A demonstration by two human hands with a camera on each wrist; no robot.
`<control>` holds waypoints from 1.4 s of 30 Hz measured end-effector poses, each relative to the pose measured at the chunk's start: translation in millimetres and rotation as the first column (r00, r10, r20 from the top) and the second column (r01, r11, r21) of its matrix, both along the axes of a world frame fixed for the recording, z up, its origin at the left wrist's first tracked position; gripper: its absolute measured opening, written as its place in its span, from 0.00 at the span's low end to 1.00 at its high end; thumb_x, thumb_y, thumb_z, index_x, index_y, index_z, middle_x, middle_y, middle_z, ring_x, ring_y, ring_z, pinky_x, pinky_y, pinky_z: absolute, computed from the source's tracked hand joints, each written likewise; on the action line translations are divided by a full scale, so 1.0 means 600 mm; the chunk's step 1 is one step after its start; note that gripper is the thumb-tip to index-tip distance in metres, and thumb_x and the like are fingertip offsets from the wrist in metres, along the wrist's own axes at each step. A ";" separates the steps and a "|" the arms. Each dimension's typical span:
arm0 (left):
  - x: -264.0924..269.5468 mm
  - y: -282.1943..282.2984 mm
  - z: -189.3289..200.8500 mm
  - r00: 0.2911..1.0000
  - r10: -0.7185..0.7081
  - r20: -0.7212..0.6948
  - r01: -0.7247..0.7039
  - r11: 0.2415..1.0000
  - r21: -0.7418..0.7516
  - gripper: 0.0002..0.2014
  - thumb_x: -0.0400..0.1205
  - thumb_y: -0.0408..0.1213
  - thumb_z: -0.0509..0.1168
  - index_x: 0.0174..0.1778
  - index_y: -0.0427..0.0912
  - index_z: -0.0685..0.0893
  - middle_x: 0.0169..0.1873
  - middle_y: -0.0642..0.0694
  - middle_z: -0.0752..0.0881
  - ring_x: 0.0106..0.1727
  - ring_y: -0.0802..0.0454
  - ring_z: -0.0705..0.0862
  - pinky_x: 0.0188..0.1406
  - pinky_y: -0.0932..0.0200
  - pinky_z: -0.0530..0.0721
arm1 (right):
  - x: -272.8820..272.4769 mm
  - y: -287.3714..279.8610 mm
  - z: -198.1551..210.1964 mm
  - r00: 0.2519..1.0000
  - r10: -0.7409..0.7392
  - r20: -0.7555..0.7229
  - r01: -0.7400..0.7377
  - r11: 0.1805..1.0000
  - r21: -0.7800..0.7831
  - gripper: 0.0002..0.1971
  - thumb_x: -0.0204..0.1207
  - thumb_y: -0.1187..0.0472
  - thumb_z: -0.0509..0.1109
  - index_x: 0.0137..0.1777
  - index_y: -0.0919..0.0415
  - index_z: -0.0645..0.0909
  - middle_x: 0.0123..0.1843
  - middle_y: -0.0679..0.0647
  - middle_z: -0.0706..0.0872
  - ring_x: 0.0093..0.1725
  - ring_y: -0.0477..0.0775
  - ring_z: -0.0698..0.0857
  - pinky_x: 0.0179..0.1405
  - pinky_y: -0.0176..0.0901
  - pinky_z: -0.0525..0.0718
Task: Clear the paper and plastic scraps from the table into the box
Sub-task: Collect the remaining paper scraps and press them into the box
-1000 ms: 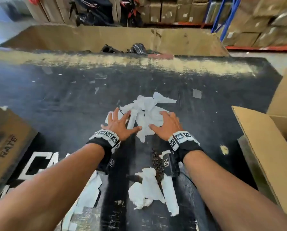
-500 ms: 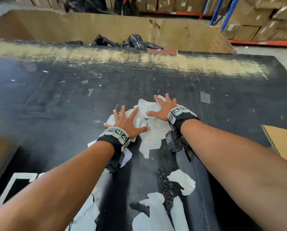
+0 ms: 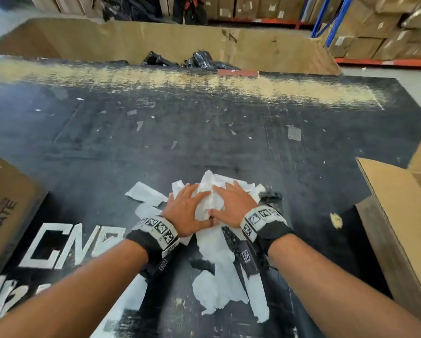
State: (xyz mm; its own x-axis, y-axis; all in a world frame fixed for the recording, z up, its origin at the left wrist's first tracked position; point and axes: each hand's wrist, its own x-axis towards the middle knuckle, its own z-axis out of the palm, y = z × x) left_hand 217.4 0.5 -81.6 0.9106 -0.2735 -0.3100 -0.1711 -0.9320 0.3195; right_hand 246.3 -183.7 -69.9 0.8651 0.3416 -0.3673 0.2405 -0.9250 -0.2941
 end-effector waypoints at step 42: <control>-0.191 0.004 0.009 0.962 -0.273 -0.032 0.272 0.962 -0.010 0.71 0.53 0.82 0.73 0.85 0.73 0.35 0.89 0.48 0.37 0.88 0.39 0.32 0.82 0.21 0.42 | -0.257 -0.099 0.013 0.996 -0.074 -0.045 0.078 0.993 0.090 0.64 0.52 0.25 0.79 0.86 0.38 0.49 0.89 0.51 0.47 0.88 0.61 0.43 0.85 0.68 0.52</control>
State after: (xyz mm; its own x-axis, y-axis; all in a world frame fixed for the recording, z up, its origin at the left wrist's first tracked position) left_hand 102.5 3.2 -76.3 0.7906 -0.5116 -0.3364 -0.4076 -0.8498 0.3342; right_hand 92.2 -242.9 -62.2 0.8745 0.3093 -0.3737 0.1563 -0.9089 -0.3867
